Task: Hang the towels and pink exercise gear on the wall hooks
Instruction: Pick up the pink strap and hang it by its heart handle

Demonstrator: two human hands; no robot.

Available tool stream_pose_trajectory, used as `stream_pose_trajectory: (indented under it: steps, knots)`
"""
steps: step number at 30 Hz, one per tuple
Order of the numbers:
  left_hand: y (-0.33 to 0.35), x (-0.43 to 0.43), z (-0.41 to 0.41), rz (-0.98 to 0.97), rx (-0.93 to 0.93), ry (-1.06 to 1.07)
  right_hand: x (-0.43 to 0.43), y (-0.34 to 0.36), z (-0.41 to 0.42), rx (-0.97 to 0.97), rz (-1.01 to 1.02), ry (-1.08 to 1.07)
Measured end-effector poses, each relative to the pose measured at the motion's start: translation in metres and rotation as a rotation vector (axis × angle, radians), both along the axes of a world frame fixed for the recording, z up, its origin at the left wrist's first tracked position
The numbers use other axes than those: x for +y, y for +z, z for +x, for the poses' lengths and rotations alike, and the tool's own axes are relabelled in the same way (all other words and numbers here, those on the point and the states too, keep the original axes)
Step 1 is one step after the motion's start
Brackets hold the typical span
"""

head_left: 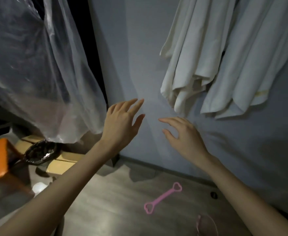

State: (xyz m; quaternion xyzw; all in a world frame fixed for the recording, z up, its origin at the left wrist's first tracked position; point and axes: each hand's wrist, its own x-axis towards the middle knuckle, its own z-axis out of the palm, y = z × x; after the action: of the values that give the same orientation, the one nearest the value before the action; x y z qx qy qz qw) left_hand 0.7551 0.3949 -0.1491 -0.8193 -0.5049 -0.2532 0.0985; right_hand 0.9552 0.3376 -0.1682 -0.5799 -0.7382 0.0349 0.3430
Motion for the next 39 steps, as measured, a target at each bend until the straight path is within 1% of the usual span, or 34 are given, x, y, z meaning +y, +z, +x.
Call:
stream_pose_trajectory:
  steps: [6, 13, 19, 23, 25, 27, 29, 35, 39]
  knots:
    - [-0.055, -0.061, -0.042, -0.117, -0.025, 0.027, -0.053, -0.055, -0.044, 0.031, -0.133, 0.025]
    - [-0.128, -0.115, -0.087, -0.289, -0.095, 0.137, -0.082, -0.114, -0.088, 0.038, -0.255, 0.141]
    - [-0.187, -0.153, -0.124, -0.46, -0.18, 0.38, -0.083, -0.16, -0.128, -0.024, -0.444, 0.339]
    - [-0.227, -0.187, -0.167, -0.542, -0.228, 0.556, -0.084, -0.192, -0.168, -0.054, -0.55, 0.466]
    - [-0.247, -0.208, -0.193, -0.587, -0.302, 0.65, -0.085, -0.212, -0.192, -0.058, -0.584, 0.523]
    - [-0.269, -0.23, -0.22, -0.635, -0.414, 0.717, -0.087, -0.235, -0.215, -0.08, -0.613, 0.571]
    - [-0.294, -0.254, -0.247, -0.7, -0.499, 0.786, -0.093, -0.26, -0.237, -0.109, -0.655, 0.602]
    - [-0.378, -0.317, -0.315, -0.889, -0.582, 0.961, -0.116, -0.348, -0.288, -0.241, -0.794, 0.626]
    - [-0.437, -0.34, -0.342, -0.96, -0.567, 0.992, -0.136, -0.415, -0.318, -0.271, -0.869, 0.608]
